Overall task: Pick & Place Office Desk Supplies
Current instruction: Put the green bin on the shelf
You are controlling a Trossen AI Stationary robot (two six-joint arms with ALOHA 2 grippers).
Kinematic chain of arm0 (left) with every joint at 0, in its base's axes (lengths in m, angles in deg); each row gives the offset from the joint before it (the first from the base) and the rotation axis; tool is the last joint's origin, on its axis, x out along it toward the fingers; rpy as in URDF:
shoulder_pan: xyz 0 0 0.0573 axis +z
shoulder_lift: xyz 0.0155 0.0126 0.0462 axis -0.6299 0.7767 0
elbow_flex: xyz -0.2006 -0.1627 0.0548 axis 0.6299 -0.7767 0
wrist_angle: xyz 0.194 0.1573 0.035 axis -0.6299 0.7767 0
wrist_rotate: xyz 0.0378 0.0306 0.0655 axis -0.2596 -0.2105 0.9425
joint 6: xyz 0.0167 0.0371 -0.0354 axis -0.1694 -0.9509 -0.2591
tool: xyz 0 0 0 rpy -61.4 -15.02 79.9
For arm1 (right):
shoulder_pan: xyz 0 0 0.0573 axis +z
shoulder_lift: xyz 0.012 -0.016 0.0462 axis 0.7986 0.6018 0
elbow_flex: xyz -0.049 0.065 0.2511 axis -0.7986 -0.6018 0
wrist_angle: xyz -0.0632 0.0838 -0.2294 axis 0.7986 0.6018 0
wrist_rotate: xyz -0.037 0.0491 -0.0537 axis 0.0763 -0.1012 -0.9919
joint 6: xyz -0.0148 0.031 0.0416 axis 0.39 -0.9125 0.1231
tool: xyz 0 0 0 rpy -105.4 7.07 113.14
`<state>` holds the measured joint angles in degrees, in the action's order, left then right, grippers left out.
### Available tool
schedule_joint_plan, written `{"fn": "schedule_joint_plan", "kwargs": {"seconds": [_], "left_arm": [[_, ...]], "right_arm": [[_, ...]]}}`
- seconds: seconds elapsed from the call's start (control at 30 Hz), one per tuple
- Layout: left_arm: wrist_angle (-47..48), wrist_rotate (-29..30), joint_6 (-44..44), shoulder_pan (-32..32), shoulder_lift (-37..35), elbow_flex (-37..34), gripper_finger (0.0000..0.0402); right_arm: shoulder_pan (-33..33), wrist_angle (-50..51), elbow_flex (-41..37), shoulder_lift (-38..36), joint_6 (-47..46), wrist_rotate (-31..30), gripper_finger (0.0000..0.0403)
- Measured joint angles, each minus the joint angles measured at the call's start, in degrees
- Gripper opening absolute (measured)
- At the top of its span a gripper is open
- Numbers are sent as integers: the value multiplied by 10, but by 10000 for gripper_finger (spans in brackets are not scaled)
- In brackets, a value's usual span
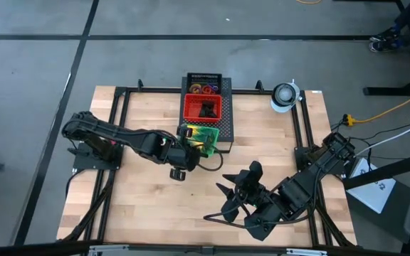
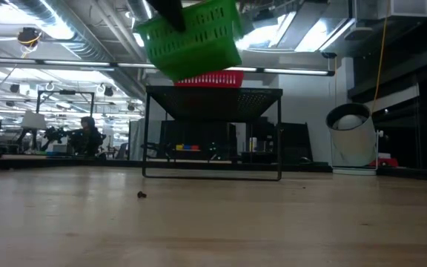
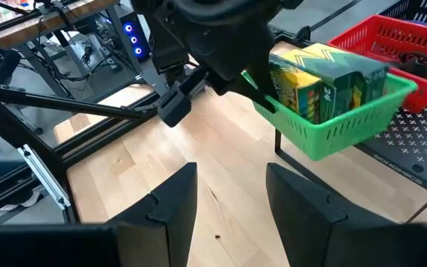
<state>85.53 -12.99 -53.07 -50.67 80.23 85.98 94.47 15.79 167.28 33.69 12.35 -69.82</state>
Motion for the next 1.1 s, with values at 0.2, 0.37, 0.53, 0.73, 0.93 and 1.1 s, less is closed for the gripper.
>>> {"fn": "schedule_joint_plan", "kwargs": {"seconds": [0.2,0.37,0.53,0.73,0.93,1.1], "left_arm": [[4,-5,1,18,22,1,3],[1,0,-2,31,50,1,3],[-3,-1,-1,43,55,1,3],[4,-1,-2,53,52,18,3],[1,-5,-11,66,52,28,4],[4,-16,-11,80,51,28,4]], "right_arm": [[0,0,0,0,1,0,162],[0,-1,0,0,1,0,162],[0,-1,0,0,2,6,162],[0,0,0,0,6,6,162],[0,-1,0,0,5,8,162],[0,-1,0,0,4,15,162]]}}
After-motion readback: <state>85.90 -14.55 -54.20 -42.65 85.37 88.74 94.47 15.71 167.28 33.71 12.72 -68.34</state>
